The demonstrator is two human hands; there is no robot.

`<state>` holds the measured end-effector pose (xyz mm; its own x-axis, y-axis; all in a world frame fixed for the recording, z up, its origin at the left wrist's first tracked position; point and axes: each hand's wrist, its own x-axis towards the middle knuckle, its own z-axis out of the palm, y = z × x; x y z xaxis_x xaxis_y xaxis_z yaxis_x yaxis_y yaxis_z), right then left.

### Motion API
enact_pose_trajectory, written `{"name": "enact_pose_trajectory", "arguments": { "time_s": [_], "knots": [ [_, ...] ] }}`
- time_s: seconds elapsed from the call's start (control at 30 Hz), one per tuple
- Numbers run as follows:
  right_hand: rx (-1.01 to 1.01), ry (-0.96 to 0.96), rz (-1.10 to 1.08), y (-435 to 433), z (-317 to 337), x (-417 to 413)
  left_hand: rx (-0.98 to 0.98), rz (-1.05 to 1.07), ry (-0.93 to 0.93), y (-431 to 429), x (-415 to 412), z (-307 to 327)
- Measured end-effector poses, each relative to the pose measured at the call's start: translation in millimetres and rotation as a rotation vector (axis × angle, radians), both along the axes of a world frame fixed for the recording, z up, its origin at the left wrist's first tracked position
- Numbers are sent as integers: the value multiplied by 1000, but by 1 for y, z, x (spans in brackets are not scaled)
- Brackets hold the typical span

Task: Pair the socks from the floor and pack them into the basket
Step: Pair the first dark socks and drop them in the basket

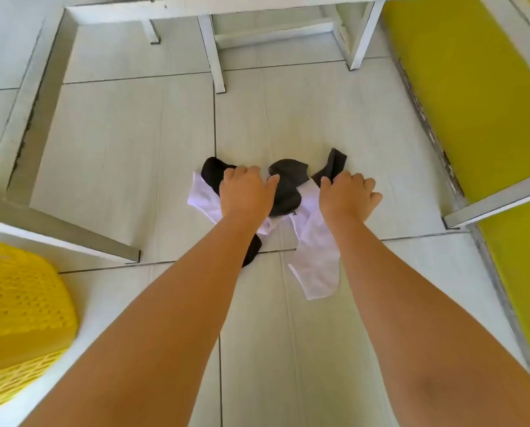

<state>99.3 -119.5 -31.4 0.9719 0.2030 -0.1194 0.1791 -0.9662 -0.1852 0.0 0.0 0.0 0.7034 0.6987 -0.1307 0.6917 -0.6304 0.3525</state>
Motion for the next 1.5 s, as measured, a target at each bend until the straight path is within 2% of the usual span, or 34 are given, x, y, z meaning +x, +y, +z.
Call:
{"name": "enact_pose_trajectory", "arguments": {
  "time_s": [0.1, 0.23, 0.3, 0.37, 0.47, 0.6, 0.7, 0.8, 0.9, 1.0, 1.1, 1.2, 1.33, 1.5],
  "knots": [
    [9, 75, -40, 1, -5, 7, -7, 18, 152, 1, 16, -13],
    [181, 160, -98, -1, -5, 11, 1, 73, 203, -1, 28, -19],
    [352, 162, -101, -6, -2, 14, 34, 82, 143, -2, 30, -15],
    [534, 135, -72, -12, 5, 16, -35, 110, -19, -5, 30, -6],
    [801, 133, -85, -20, 25, 19, -428, 232, -353, -5, 26, 15],
    [1025, 144, -179, -20, 55, 22, -960, 449, -529, -5, 11, 37],
    [1144, 130, -186, -18, 75, 20, -1334, 602, -728, -4, -8, 45],
    [1203, 197, -195, -15, 88, 19, -1553, 615, -866, -2, -23, 47],
    [1247, 303, -218, -16, 99, 9, -1600, 551, -951, -7, -36, 55],
    [1296, 387, -265, -20, 103, -7, -1634, 578, -962, -14, -47, 68],
    [1313, 494, -309, -25, 103, -26, -1572, 668, -846, -18, -59, 82],
    [1282, 620, -316, -29, 104, -43, -1403, 730, -713, -19, -73, 86],
    [1207, 715, -237, -31, 105, -57, -1358, 661, -748, -7, -95, 76],
    [1297, 857, -110, -38, 113, -70, -1400, 626, -744, -3, -118, 65]
  ]
}}
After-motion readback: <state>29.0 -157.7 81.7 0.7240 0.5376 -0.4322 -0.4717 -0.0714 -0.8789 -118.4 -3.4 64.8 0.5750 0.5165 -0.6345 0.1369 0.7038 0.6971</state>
